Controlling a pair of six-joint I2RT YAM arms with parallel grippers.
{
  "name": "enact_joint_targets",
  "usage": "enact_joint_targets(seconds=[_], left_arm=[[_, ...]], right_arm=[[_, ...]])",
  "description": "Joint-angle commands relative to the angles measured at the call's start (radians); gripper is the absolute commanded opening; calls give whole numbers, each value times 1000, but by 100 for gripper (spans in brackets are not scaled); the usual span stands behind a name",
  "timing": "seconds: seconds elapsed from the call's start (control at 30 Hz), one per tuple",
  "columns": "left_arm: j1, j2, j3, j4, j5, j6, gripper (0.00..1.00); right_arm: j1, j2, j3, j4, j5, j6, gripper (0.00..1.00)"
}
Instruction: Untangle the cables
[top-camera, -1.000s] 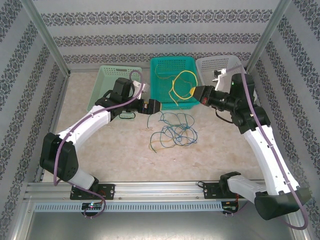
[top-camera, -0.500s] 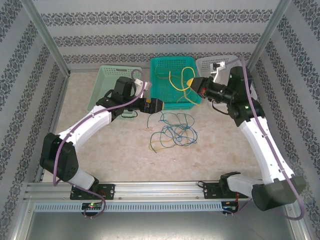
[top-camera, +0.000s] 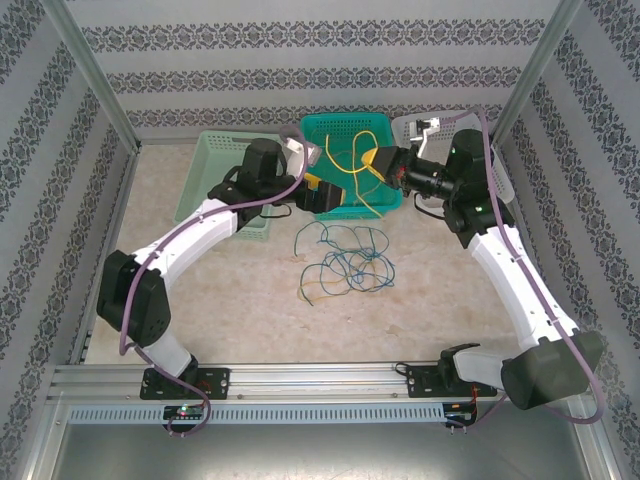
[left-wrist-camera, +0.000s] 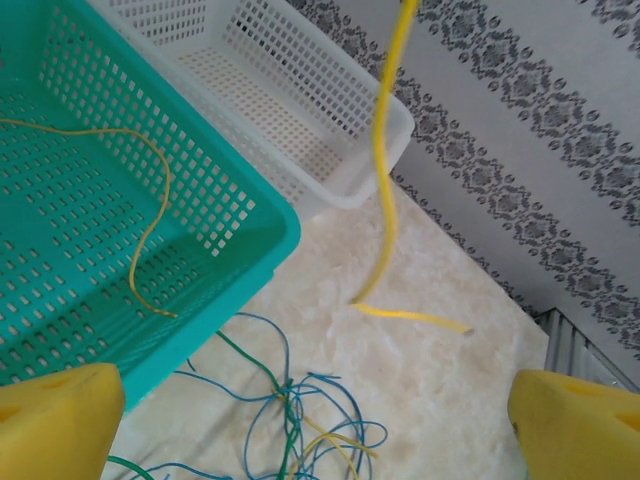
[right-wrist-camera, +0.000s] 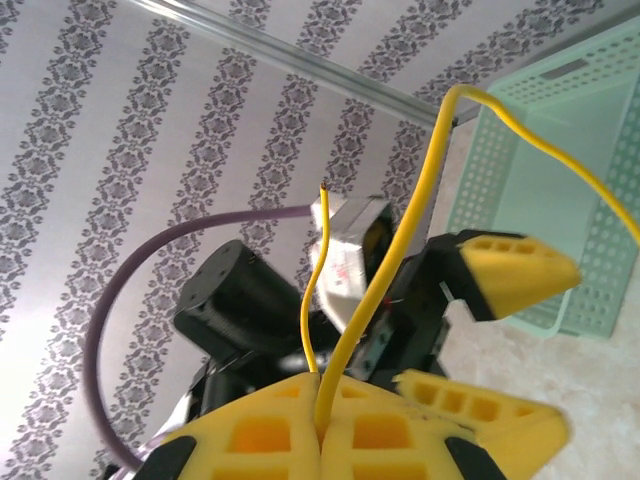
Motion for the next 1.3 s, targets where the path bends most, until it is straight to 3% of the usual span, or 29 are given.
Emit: enact_joint_targets(seconds=[0.0, 0.17, 0.43, 0.53, 0.67, 0.8, 0.87, 0.97, 1.1, 1.27], left_arm=[[-7, 37, 59, 36, 3, 68, 97], [-14, 76, 73, 110, 90, 23, 92], [-26, 97, 76, 159, 106, -3, 90], [-28, 137, 114, 117, 66, 8, 73], [-28, 177, 169, -6, -1, 123, 42], [-21, 170, 209, -141, -135, 315, 17], [-13, 164, 227, -194, -202, 409, 10], [-8, 159, 264, -242, -278, 535, 8], [-9, 158, 291, -240, -328, 695, 7], [-11, 131, 225, -123, -415, 866, 6]], right_arm=[[16, -5, -26, 71, -53, 54, 0], [19, -26, -66, 77, -43, 57, 0], [32, -6, -81, 165, -48, 116, 0], [43, 1, -95, 243, -61, 165, 0], [38, -19, -109, 234, -111, 170, 0], [15, -72, -152, 43, -193, 33, 0], [4, -103, -170, -157, -176, -120, 0], [6, -121, -182, -423, -149, -325, 0], [14, -103, -182, -620, -124, -491, 0], [23, -25, -88, -913, 42, -708, 0]])
